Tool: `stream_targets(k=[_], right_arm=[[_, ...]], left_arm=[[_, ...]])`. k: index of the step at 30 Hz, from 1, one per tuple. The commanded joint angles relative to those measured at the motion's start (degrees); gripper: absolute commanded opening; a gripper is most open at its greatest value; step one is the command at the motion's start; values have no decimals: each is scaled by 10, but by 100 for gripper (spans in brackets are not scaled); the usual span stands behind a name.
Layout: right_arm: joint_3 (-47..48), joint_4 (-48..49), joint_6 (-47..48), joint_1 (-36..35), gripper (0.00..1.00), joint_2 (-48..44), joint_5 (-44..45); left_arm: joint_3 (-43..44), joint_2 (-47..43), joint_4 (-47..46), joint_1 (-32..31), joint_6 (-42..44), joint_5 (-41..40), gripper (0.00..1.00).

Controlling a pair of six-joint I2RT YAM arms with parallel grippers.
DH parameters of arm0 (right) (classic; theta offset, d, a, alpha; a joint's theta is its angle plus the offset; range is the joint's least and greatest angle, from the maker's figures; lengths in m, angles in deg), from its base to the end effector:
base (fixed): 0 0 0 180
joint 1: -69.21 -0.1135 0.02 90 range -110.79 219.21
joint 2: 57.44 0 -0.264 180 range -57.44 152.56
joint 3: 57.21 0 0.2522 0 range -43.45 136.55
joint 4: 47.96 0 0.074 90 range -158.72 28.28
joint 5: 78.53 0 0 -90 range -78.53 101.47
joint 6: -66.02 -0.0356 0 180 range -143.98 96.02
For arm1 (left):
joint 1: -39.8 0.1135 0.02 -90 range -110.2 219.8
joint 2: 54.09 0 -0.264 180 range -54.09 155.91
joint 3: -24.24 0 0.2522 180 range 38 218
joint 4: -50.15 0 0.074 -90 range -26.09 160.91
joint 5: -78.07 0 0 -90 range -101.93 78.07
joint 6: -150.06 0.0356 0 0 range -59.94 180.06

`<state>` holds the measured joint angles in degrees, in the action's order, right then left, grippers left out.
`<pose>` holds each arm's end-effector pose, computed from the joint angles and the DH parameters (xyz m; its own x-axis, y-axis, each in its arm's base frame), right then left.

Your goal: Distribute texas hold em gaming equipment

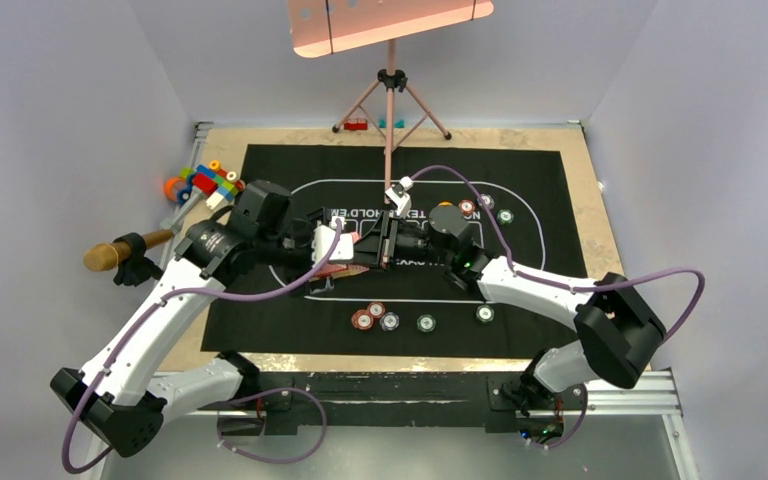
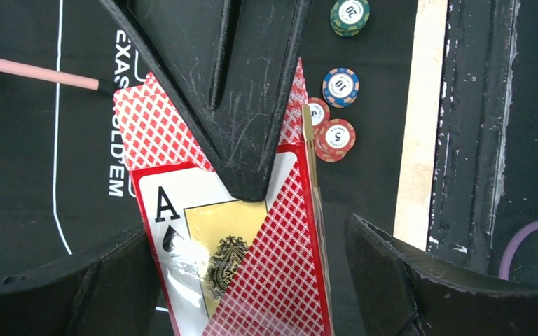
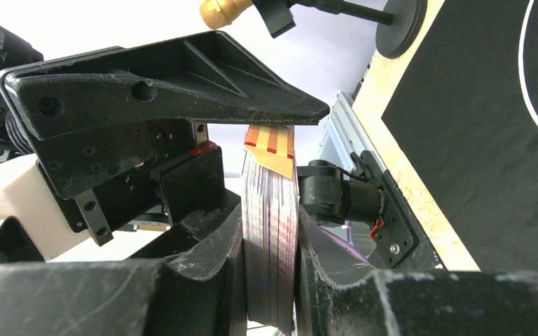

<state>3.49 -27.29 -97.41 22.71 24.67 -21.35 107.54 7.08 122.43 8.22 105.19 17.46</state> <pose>0.2080 0.2472 0.2816 -0.9444 0.1750 -0.2785 -0.2717 0.0618 0.9604 0.1558 -0.1163 0.3592 0.0518 0.6930 -0.7191 0.9744 0.1226 0.1883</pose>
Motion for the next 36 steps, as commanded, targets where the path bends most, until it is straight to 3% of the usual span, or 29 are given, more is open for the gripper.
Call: stream_targets(k=[1, 9, 16, 23, 30, 36], right_arm=[[29, 55, -19, -4, 12, -2, -8], [39, 53, -20, -12, 16, 9, -5], [34, 26, 0, -14, 40, -4, -7], [31, -66, 52, -14, 54, -33, -5], [72, -194, 127, -14, 62, -30, -4], [105, -236, 157, -16, 73, -16, -19]], left_arm=[[9, 4, -27, -1, 0, 11, 91], [-12, 1, -44, -2, -19, -3, 67], [-25, -20, -28, -1, -53, 6, 48], [-55, -59, -29, -1, -94, 17, 41], [-62, -67, -5, -1, -97, 17, 36], [-60, -60, 8, -2, -94, 10, 33]])
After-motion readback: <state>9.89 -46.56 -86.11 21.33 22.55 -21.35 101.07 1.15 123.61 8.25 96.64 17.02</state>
